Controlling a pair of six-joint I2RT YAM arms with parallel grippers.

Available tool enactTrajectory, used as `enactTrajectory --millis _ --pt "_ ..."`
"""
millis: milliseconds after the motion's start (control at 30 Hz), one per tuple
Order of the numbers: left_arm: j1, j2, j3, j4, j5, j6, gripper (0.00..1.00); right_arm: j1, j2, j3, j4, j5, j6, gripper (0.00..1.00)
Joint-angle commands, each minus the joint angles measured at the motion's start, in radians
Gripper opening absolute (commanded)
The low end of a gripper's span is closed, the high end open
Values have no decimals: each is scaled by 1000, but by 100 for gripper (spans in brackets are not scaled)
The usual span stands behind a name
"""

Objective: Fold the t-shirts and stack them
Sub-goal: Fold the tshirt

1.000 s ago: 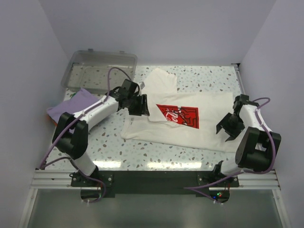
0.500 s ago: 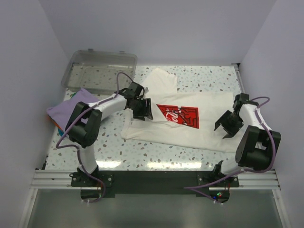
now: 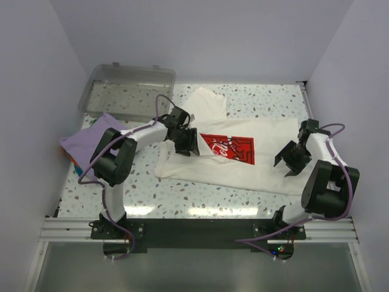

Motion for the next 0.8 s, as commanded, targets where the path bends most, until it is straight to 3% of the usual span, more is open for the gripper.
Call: enactTrajectory --millis 0,67,100,233,333,767 --pt "-16 13 42 26 15 -10 52 1 -11 7 13 -29 -5 61" --pt "-21 33 58 29 18 -10 47 1 -9 8 14 -30 -8 61" --pt "-24 37 64 30 21 -7 36 1 -9 11 11 -29 -10 61" --pt "-32 65 108 38 24 4 10 -1 -11 15 11 -29 -13 61" --pt "-41 106 180 20 27 18 1 -1 -11 12 14 -30 -11 61" --pt "-62 267 427 -10 67 44 0 1 -6 5 16 -32 -19 61"
